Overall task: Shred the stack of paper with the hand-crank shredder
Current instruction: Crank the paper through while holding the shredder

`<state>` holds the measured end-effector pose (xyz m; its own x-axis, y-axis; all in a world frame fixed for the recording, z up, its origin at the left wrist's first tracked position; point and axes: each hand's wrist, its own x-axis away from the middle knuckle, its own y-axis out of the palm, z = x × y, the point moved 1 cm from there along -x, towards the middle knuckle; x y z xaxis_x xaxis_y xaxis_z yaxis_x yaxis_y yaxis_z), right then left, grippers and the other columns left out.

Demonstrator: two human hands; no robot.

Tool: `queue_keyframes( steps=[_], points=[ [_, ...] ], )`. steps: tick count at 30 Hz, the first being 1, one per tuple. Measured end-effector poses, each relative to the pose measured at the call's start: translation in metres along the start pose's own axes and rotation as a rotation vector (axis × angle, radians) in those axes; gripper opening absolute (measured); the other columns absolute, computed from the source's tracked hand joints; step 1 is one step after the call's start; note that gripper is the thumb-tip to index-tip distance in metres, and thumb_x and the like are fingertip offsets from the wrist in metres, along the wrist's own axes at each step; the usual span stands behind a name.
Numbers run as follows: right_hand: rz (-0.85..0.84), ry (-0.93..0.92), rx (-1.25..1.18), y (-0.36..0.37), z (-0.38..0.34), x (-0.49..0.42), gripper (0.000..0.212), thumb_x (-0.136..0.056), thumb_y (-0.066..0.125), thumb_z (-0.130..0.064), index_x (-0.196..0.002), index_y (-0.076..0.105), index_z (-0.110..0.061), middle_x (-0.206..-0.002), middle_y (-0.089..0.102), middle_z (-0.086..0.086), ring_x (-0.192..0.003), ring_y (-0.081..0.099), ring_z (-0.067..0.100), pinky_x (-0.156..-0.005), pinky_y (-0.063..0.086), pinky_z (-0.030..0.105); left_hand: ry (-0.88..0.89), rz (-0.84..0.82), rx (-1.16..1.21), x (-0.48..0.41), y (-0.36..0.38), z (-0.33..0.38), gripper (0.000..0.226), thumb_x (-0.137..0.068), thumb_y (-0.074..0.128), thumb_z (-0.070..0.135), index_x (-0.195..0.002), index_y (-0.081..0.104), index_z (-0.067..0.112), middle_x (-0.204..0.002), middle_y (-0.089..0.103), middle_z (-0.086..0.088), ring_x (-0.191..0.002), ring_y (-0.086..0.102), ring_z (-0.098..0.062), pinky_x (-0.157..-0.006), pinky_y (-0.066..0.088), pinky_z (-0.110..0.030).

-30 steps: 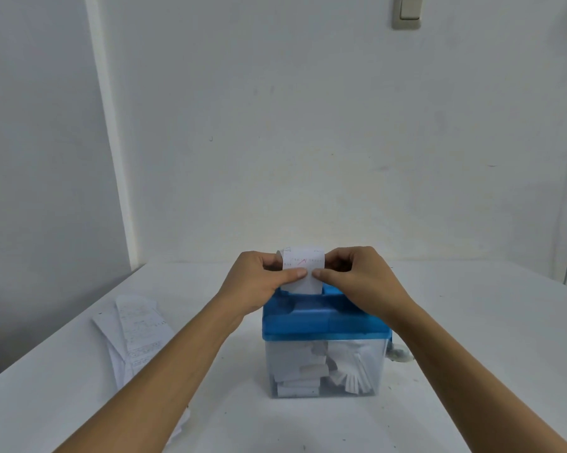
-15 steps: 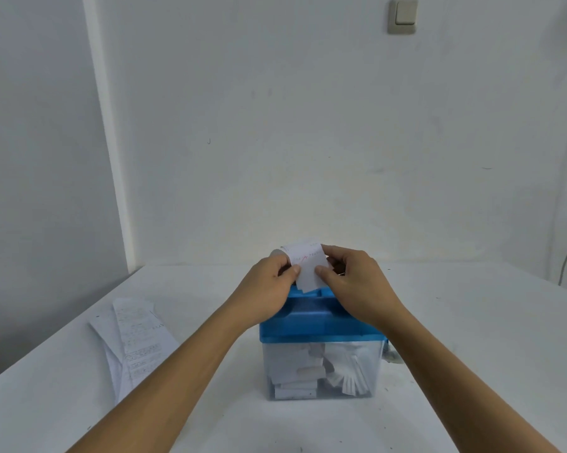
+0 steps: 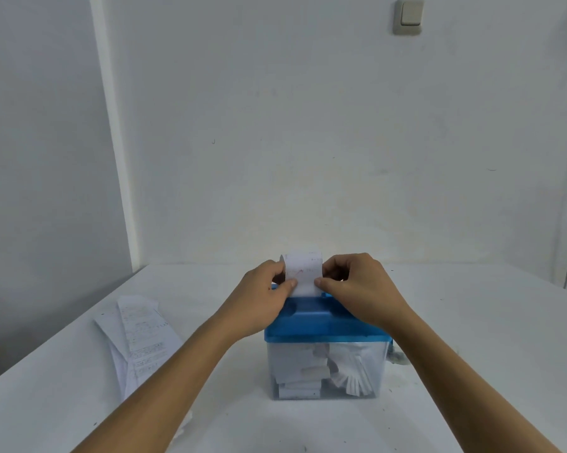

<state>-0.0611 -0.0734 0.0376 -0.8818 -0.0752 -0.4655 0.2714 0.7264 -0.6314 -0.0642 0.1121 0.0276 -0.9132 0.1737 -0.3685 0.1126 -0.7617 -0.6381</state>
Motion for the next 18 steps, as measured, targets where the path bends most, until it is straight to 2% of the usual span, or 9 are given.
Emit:
queue_keyframes(
  steps=[2,8,11,13,15,18],
  points=[
    [0.000,-0.014,0.021,0.000,-0.001,0.000,0.012,-0.089,0.071,-0.029,-0.078,0.069,-0.027,-0.071,0.067,-0.013,-0.064,0.060,0.005,-0.064,0.051,0.018,-0.015,0.001,0.042,0.002,0.001,-0.002,0.022,-0.105,0.053,0.031,-0.125,0.059,0.022,-0.124,0.062,0.006,-0.111,0.058,-0.012,-0.091,0.048,-0.023],
    [-0.016,-0.022,0.047,0.000,-0.002,0.000,0.015,-0.089,0.069,-0.028,-0.076,0.068,-0.022,-0.070,0.066,-0.009,-0.067,0.061,0.012,-0.072,0.057,0.029,-0.069,-0.004,0.138,0.003,0.009,-0.004,0.034,-0.104,0.055,0.032,-0.137,0.057,0.023,-0.131,0.062,0.007,-0.118,0.058,-0.014,-0.101,0.050,-0.029],
    [-0.013,-0.011,0.096,0.001,-0.004,0.001,0.017,-0.089,0.067,-0.028,-0.074,0.068,-0.021,-0.069,0.066,-0.009,-0.068,0.062,0.013,-0.072,0.058,0.032,-0.091,0.015,0.190,0.005,0.015,-0.002,0.034,-0.105,0.054,0.030,-0.138,0.056,0.023,-0.132,0.061,0.007,-0.118,0.058,-0.015,-0.103,0.050,-0.031],
    [-0.008,-0.017,0.100,0.000,-0.006,0.003,0.015,-0.091,0.066,-0.030,-0.079,0.070,-0.023,-0.077,0.068,-0.012,-0.074,0.064,0.009,-0.076,0.059,0.029,-0.086,0.043,0.217,0.008,0.020,-0.001,0.031,-0.105,0.053,0.028,-0.136,0.055,0.023,-0.131,0.060,0.006,-0.118,0.057,-0.015,-0.102,0.049,-0.029],
    [0.070,-0.051,0.076,-0.005,-0.005,0.009,0.010,-0.094,0.064,-0.033,-0.095,0.072,-0.028,-0.093,0.066,-0.018,-0.087,0.062,0.001,-0.082,0.053,0.022,-0.076,0.063,0.238,0.008,0.023,-0.003,0.025,-0.105,0.053,0.028,-0.130,0.055,0.026,-0.131,0.059,0.005,-0.118,0.056,-0.015,-0.102,0.049,-0.029],
    [0.305,-0.088,-0.007,-0.023,0.006,0.032,0.014,-0.098,0.060,-0.023,-0.105,0.067,-0.032,-0.103,0.062,-0.022,-0.096,0.059,-0.005,-0.082,0.045,0.014,-0.086,0.065,0.263,0.008,0.024,-0.005,0.012,-0.104,0.054,0.021,-0.110,0.053,0.032,-0.119,0.060,0.010,-0.108,0.056,-0.006,-0.087,0.046,-0.013]
  ],
)
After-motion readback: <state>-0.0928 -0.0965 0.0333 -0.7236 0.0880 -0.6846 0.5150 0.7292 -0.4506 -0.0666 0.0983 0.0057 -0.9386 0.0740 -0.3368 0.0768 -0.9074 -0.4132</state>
